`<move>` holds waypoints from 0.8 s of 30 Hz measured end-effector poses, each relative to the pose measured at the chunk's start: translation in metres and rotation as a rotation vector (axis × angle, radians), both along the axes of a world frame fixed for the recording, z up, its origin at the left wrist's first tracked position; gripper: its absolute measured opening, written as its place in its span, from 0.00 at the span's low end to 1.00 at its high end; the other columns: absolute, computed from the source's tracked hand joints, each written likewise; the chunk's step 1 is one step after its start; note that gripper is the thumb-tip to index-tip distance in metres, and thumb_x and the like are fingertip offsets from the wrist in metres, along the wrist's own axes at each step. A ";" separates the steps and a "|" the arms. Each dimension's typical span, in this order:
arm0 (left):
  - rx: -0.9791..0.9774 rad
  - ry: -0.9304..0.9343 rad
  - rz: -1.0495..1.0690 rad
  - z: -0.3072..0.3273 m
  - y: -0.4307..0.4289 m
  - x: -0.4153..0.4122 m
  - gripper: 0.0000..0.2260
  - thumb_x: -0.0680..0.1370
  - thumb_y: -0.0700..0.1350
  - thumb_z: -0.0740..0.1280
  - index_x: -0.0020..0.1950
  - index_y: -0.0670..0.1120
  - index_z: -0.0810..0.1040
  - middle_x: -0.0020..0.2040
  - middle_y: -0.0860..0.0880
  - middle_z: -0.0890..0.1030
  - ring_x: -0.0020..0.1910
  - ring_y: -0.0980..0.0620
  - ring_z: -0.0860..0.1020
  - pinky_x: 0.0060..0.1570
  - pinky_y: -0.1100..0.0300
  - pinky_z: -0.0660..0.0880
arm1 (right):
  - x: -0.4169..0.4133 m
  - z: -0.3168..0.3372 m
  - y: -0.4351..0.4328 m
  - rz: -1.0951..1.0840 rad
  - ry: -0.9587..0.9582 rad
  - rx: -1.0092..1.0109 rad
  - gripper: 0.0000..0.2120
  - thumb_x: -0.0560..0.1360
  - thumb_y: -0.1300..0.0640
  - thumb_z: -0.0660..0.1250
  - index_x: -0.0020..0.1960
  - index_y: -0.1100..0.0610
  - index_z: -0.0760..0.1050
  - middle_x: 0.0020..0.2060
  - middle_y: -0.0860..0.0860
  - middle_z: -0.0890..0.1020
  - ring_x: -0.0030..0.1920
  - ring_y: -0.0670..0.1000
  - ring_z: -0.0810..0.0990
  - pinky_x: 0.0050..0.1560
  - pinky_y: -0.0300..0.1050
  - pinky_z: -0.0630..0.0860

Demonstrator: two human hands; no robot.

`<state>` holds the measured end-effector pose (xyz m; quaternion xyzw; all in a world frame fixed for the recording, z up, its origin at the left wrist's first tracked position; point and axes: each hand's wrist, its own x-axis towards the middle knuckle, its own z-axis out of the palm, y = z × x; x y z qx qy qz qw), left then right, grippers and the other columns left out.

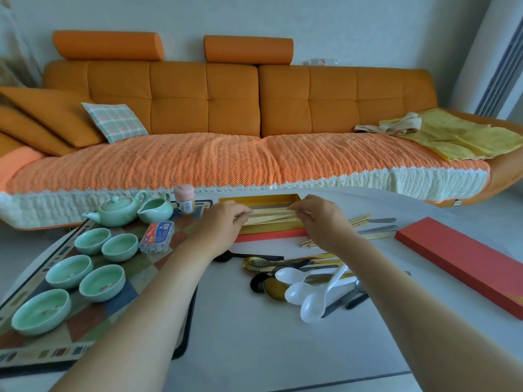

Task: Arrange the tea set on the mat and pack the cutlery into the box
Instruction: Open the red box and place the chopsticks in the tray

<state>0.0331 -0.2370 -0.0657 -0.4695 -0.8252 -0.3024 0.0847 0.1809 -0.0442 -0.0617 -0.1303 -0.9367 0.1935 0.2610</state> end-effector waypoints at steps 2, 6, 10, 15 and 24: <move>0.009 0.135 0.040 -0.005 0.000 -0.005 0.13 0.81 0.43 0.64 0.64 0.50 0.80 0.58 0.52 0.79 0.59 0.51 0.74 0.57 0.56 0.70 | -0.006 -0.001 0.005 -0.035 0.016 0.019 0.13 0.80 0.62 0.61 0.59 0.54 0.81 0.48 0.46 0.79 0.46 0.48 0.77 0.47 0.40 0.70; -0.110 0.261 0.067 -0.018 0.002 -0.011 0.19 0.79 0.46 0.66 0.70 0.51 0.74 0.67 0.51 0.74 0.67 0.47 0.69 0.64 0.49 0.66 | -0.022 -0.009 0.013 -0.121 -0.065 0.049 0.14 0.81 0.62 0.59 0.60 0.52 0.80 0.50 0.49 0.80 0.53 0.52 0.76 0.53 0.45 0.71; -0.277 0.207 0.022 -0.030 0.005 -0.011 0.19 0.82 0.54 0.57 0.73 0.53 0.69 0.73 0.55 0.70 0.72 0.51 0.65 0.71 0.52 0.57 | -0.037 -0.018 0.012 -0.134 -0.124 0.094 0.14 0.81 0.61 0.59 0.58 0.49 0.80 0.51 0.49 0.82 0.54 0.53 0.74 0.55 0.50 0.69; -0.370 0.196 0.071 -0.028 0.009 -0.014 0.20 0.82 0.57 0.55 0.72 0.53 0.71 0.71 0.53 0.73 0.70 0.50 0.68 0.70 0.52 0.57 | -0.051 -0.021 0.011 -0.155 -0.213 0.096 0.16 0.83 0.60 0.56 0.59 0.47 0.80 0.54 0.50 0.81 0.56 0.54 0.73 0.59 0.52 0.68; -0.448 0.190 0.127 -0.023 0.014 -0.010 0.23 0.81 0.60 0.54 0.73 0.53 0.70 0.71 0.52 0.72 0.70 0.49 0.68 0.71 0.50 0.57 | -0.029 -0.009 -0.014 0.011 -0.322 0.143 0.17 0.79 0.56 0.56 0.61 0.53 0.81 0.59 0.49 0.82 0.58 0.52 0.77 0.66 0.49 0.70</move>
